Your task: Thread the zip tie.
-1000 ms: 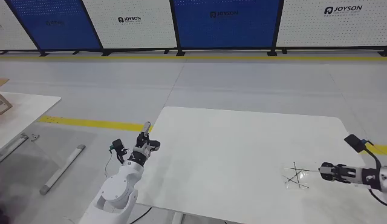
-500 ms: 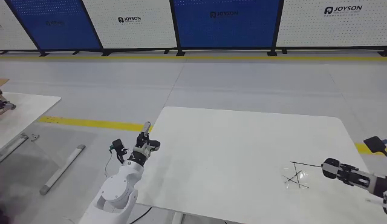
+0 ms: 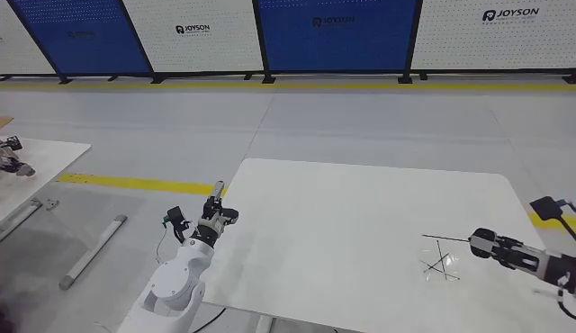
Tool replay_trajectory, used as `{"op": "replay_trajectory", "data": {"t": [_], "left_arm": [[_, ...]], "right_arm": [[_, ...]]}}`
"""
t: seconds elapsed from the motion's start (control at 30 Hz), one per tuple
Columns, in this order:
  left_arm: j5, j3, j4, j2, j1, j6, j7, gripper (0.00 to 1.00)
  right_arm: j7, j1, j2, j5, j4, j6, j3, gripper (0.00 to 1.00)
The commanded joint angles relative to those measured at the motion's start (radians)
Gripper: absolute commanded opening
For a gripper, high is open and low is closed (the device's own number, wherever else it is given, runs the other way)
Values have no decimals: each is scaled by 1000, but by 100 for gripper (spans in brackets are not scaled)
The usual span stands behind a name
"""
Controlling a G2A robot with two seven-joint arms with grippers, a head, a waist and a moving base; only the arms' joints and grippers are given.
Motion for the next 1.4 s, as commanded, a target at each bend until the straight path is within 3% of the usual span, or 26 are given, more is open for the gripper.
{"op": "replay_trajectory", "data": {"t": [0.0,0.1,0.57,0.67,0.73,0.83,0.9,1.0,1.37], "left_arm": [[0,0,0,0,0,0,0,100],[0,0,0,0,0,0,0,100],[-3,5,-1,0,-4,6,-7,100],[10,42,-14,-1,-52,90,-38,100],[39,76,-15,-3,-80,124,-45,100],[77,137,-11,-1,-130,248,-133,100],[84,169,-8,4,-155,329,-259,100],[66,149,14,12,-168,340,-358,100],[66,149,14,12,-168,340,-358,100]], "right_arm": [[-15,57,-9,-58,-1,0,-54,0],[-19,113,-23,-93,36,0,-133,0],[-19,113,-23,-93,36,0,-133,0],[-25,112,-23,-93,35,0,-134,0],[-49,103,-25,-103,29,0,-137,0],[-60,102,-27,-114,6,0,-147,0],[-66,109,-29,-153,-27,0,-166,0],[-66,126,-33,-195,-40,0,-205,0],[-66,126,-33,-195,-40,0,-205,0]]}}
